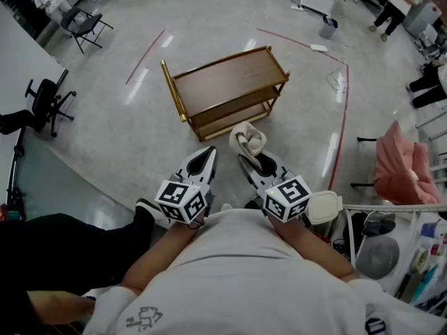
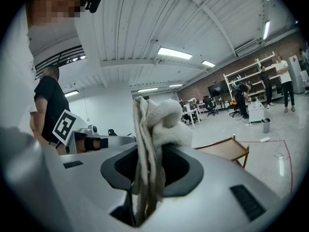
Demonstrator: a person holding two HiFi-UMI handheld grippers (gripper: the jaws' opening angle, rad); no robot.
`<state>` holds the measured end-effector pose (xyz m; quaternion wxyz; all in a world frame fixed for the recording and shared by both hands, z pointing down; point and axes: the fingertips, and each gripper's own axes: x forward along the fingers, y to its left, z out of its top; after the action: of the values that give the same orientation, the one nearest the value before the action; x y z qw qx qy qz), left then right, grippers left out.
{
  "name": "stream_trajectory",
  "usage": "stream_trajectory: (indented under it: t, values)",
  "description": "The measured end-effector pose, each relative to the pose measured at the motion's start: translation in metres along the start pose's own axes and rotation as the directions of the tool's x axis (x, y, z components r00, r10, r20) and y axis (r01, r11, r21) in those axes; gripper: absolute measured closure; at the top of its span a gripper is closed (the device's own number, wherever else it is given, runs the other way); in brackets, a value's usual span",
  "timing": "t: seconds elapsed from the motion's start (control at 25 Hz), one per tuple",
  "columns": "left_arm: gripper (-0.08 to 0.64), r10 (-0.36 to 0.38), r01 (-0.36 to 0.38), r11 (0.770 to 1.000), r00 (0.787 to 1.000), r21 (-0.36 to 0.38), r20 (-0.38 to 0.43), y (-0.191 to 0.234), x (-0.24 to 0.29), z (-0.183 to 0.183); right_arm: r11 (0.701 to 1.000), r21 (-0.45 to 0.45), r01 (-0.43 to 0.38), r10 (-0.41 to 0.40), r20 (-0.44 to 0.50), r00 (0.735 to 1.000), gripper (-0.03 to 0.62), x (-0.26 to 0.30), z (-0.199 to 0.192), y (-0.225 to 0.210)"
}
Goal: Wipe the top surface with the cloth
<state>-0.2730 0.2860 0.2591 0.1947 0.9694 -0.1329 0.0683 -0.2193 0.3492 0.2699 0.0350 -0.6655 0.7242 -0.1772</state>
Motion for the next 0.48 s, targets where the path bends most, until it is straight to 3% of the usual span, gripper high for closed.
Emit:
stream_trajectory:
  t: [0.48]
  values:
    - [0.552, 0.016, -0.016, 1.000, 1.000, 0.011, 0.023, -0.009, 0.065, 0.011, 0.999, 0.040, -0.033, 0.032, 0.031, 0.999, 0.480, 0.001, 0.020, -0.068]
